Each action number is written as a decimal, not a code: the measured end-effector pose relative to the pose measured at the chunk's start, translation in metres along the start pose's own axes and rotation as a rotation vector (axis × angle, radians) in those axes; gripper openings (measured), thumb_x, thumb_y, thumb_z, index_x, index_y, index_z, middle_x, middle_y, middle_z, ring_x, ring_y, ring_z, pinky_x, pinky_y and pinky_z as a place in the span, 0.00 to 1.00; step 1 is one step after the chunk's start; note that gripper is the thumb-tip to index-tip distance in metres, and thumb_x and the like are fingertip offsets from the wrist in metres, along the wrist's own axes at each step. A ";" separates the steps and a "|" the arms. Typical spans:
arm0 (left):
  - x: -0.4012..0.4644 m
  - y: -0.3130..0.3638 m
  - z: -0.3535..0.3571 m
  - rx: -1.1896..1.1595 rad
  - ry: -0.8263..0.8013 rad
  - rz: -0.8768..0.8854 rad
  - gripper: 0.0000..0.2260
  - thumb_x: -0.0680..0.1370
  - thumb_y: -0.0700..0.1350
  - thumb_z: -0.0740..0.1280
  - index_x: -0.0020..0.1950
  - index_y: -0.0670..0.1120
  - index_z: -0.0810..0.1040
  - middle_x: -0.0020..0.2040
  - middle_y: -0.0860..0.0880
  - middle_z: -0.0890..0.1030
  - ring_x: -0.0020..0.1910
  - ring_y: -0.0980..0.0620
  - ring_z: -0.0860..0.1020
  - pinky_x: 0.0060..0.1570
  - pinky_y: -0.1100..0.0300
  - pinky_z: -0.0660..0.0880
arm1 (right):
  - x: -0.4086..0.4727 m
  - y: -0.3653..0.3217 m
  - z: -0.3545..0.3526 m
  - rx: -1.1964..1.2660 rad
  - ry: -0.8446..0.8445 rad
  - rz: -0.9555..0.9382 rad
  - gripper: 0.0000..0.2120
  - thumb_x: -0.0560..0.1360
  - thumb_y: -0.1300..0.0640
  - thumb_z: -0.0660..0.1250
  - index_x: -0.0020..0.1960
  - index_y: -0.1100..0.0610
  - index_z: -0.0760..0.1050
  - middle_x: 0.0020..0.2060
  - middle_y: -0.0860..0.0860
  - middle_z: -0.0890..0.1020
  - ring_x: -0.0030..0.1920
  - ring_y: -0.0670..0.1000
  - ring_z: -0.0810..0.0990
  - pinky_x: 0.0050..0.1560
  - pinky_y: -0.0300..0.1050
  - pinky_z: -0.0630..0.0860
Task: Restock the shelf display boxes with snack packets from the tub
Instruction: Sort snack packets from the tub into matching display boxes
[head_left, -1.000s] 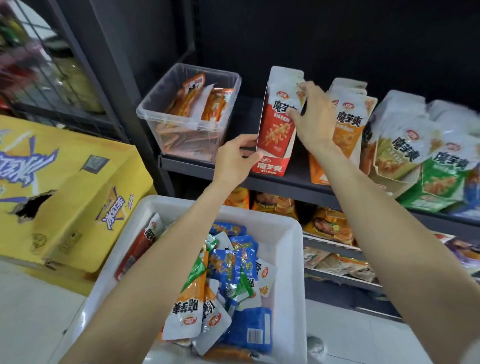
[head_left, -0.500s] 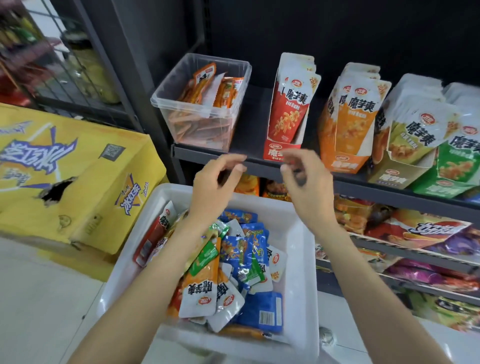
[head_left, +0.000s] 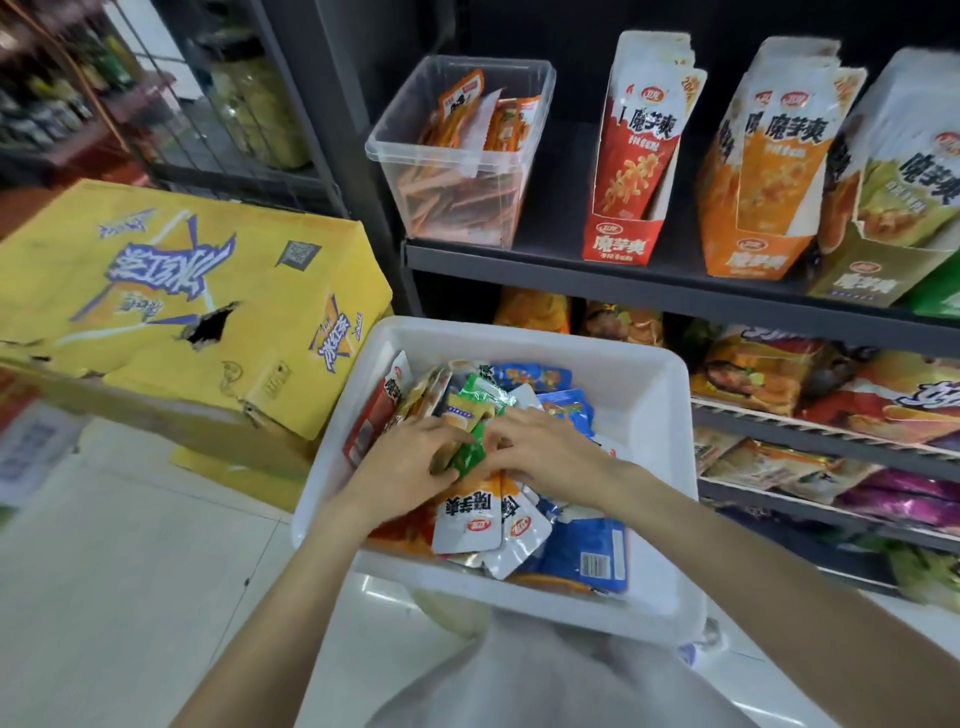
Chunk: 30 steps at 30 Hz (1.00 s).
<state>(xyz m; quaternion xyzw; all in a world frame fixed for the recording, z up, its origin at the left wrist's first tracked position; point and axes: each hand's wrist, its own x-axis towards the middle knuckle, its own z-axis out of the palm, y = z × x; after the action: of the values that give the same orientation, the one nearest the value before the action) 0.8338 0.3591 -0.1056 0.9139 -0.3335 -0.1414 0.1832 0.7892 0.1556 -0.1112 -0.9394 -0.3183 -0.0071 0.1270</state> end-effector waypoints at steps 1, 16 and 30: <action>-0.001 -0.001 0.001 -0.028 0.009 0.010 0.17 0.73 0.45 0.71 0.62 0.53 0.77 0.60 0.52 0.78 0.59 0.50 0.75 0.60 0.52 0.72 | 0.001 0.004 0.001 -0.022 0.037 -0.042 0.13 0.66 0.60 0.76 0.48 0.47 0.83 0.44 0.46 0.79 0.47 0.47 0.72 0.44 0.37 0.66; 0.006 0.078 -0.016 -1.294 0.262 -0.300 0.18 0.76 0.59 0.58 0.60 0.53 0.75 0.57 0.51 0.81 0.55 0.53 0.80 0.54 0.57 0.77 | -0.031 0.003 -0.043 1.032 0.531 0.869 0.04 0.78 0.59 0.64 0.45 0.53 0.72 0.40 0.49 0.82 0.38 0.42 0.81 0.40 0.37 0.78; 0.066 0.145 -0.011 -0.544 0.180 0.077 0.21 0.74 0.43 0.72 0.57 0.67 0.71 0.44 0.68 0.78 0.46 0.69 0.77 0.45 0.71 0.74 | -0.112 0.037 -0.115 0.885 0.712 0.934 0.20 0.72 0.61 0.72 0.55 0.44 0.68 0.47 0.43 0.81 0.43 0.42 0.82 0.32 0.38 0.79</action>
<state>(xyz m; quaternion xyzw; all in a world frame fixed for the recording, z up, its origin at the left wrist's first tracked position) 0.8057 0.2151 -0.0426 0.8266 -0.3003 -0.1368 0.4559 0.7297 0.0321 -0.0190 -0.7789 0.2026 -0.1278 0.5796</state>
